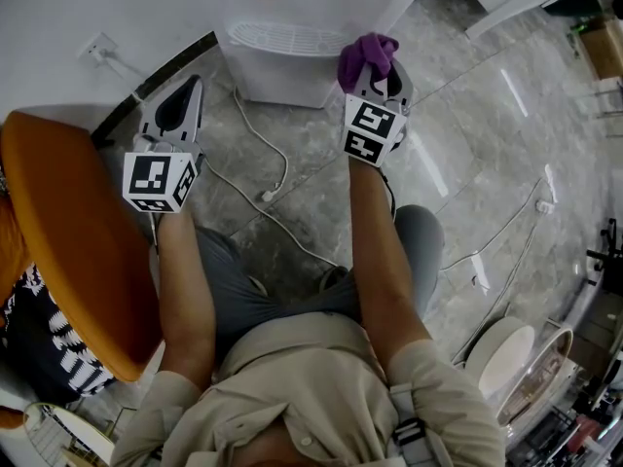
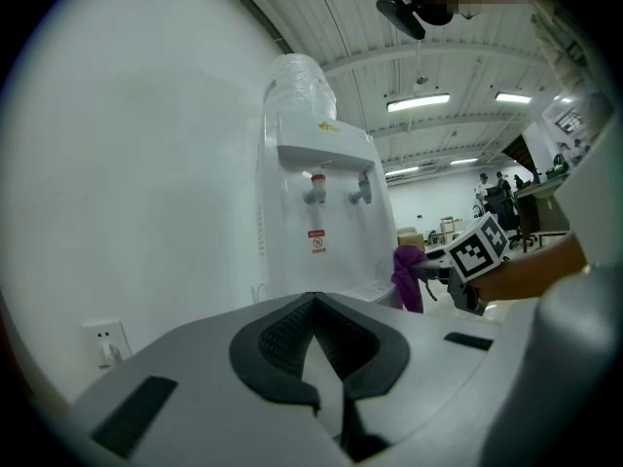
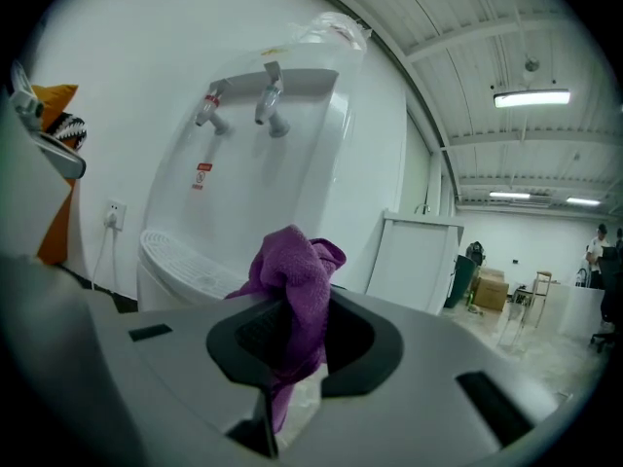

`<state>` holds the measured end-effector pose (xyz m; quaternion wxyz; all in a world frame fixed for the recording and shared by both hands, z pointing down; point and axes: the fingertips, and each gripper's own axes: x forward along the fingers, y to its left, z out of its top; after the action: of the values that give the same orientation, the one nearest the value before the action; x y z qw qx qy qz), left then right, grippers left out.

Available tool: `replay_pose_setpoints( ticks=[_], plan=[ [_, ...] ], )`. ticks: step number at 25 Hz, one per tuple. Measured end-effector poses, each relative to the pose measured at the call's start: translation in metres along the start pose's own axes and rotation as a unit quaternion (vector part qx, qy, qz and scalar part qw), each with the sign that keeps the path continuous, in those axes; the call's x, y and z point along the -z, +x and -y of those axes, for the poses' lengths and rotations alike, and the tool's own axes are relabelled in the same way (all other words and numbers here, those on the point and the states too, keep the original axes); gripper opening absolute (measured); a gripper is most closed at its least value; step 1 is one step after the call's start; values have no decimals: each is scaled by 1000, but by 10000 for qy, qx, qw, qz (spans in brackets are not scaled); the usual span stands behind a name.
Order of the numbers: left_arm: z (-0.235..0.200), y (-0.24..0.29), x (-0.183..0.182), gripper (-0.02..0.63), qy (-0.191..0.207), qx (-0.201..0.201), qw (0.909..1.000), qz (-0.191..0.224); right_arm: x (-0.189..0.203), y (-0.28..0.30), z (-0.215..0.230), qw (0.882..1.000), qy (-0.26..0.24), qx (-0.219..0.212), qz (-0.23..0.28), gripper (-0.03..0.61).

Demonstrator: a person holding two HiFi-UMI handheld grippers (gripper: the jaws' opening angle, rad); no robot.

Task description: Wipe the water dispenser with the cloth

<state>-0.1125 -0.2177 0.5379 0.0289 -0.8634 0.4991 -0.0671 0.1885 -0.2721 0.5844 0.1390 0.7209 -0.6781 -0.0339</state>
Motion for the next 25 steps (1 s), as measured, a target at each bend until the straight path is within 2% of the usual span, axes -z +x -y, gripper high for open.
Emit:
replay_pose_setpoints(
  ticks=[8, 12, 17, 21, 25],
  plan=[
    [-1, 4, 3, 15, 10, -16, 10000, -38, -65, -8, 33, 9971, 8, 268, 710, 75],
    [-2, 5, 4, 15, 8, -22, 10000, -63, -75, -7, 39, 9960, -1, 331, 826, 75],
    [-2, 6, 6, 15, 19, -6, 10000, -88, -44, -3, 24, 9981, 102, 260, 555, 74],
    [-3, 5, 8, 15, 40, -3, 9999, -107, 1, 5, 11, 9995, 185, 207, 121, 74],
    [-6, 2, 8, 15, 65, 1, 9999, -115, 48, 11, -6, 9979, 491, 99, -401, 74]
  ],
)
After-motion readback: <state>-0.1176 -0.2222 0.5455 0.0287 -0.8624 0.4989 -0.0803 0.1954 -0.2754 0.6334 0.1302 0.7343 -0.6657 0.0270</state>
